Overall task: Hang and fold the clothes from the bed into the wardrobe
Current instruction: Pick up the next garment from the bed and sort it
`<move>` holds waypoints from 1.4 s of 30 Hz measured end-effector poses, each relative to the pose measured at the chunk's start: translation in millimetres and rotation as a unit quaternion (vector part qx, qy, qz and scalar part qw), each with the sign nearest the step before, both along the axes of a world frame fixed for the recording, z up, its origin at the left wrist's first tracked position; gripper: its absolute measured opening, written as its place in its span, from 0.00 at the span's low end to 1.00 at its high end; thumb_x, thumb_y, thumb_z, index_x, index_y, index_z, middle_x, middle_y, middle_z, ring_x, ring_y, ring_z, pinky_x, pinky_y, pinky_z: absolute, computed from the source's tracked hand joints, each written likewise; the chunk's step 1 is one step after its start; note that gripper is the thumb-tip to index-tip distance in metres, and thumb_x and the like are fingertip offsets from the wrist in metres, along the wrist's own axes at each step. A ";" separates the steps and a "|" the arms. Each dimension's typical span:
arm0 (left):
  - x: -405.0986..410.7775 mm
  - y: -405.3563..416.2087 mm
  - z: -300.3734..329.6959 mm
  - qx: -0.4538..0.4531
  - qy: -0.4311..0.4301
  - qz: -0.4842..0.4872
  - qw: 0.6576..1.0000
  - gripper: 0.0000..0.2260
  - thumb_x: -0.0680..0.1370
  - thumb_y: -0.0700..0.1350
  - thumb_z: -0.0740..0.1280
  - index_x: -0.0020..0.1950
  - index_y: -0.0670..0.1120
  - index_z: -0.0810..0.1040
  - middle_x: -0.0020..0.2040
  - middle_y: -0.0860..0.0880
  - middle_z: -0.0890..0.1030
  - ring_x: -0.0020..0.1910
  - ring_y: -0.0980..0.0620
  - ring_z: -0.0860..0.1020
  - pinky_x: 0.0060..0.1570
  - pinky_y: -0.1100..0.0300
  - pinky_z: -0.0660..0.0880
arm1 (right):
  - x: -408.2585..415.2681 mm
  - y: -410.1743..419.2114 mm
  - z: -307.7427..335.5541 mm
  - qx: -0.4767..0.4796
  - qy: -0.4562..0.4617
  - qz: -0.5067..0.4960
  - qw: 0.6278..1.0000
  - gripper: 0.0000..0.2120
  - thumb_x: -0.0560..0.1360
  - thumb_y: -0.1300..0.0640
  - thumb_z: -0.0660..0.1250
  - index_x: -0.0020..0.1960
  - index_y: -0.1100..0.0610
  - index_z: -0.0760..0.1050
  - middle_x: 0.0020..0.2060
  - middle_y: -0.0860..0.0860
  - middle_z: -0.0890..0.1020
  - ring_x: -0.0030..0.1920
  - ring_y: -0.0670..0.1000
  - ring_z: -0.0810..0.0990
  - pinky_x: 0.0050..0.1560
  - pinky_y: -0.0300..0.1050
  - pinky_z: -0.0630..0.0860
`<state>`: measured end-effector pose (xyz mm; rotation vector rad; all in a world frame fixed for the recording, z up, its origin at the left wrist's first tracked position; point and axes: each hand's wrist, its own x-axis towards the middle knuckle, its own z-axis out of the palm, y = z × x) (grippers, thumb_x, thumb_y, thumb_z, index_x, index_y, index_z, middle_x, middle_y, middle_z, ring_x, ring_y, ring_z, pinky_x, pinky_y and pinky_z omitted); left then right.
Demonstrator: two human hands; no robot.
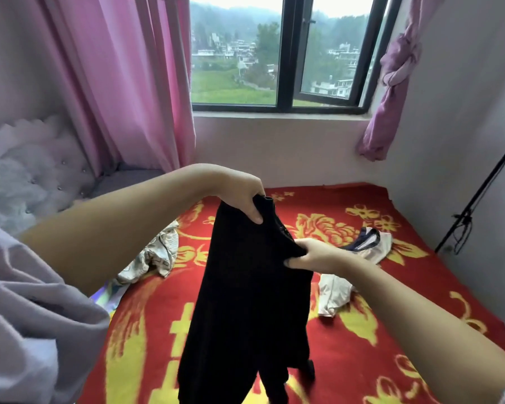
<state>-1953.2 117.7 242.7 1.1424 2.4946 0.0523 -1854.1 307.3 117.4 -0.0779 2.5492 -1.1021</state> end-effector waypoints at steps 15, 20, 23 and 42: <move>-58.2 -64.2 -41.8 0.228 0.308 -0.081 0.920 0.07 0.70 0.41 0.64 0.47 0.43 0.73 0.39 0.45 0.79 0.35 0.42 0.78 0.33 0.50 0.75 | -53.7 8.7 36.6 0.213 0.443 -0.044 0.870 0.19 0.70 0.49 0.69 0.58 0.54 0.73 0.48 0.53 0.79 0.44 0.63 0.80 0.42 0.53 0.78; -27.8 -133.4 -206.8 0.153 0.287 -0.100 0.940 0.13 0.64 0.38 0.63 0.47 0.47 0.67 0.39 0.45 0.76 0.38 0.42 0.78 0.27 0.53 0.75 | -21.2 -54.4 -116.3 0.289 0.367 0.081 0.881 0.30 0.61 0.51 0.79 0.59 0.56 0.71 0.42 0.54 0.76 0.30 0.57 0.79 0.20 0.42 0.67; 17.7 -179.7 -334.4 0.120 0.283 -0.087 0.948 0.07 0.66 0.39 0.60 0.43 0.47 0.68 0.36 0.46 0.74 0.36 0.45 0.73 0.33 0.53 0.70 | 26.2 -109.6 -243.1 0.286 0.231 0.146 0.918 0.38 0.55 0.45 0.80 0.60 0.54 0.70 0.44 0.51 0.76 0.38 0.53 0.80 0.22 0.42 0.71; 152.7 -50.6 -601.6 0.090 0.074 0.251 0.961 0.10 0.67 0.40 0.73 0.48 0.42 0.80 0.40 0.46 0.77 0.35 0.44 0.77 0.29 0.55 0.75 | -9.2 75.3 -438.1 0.192 -0.040 -0.136 0.971 0.13 0.74 0.66 0.60 0.52 0.55 0.80 0.49 0.56 0.82 0.52 0.57 0.80 0.57 0.47 0.72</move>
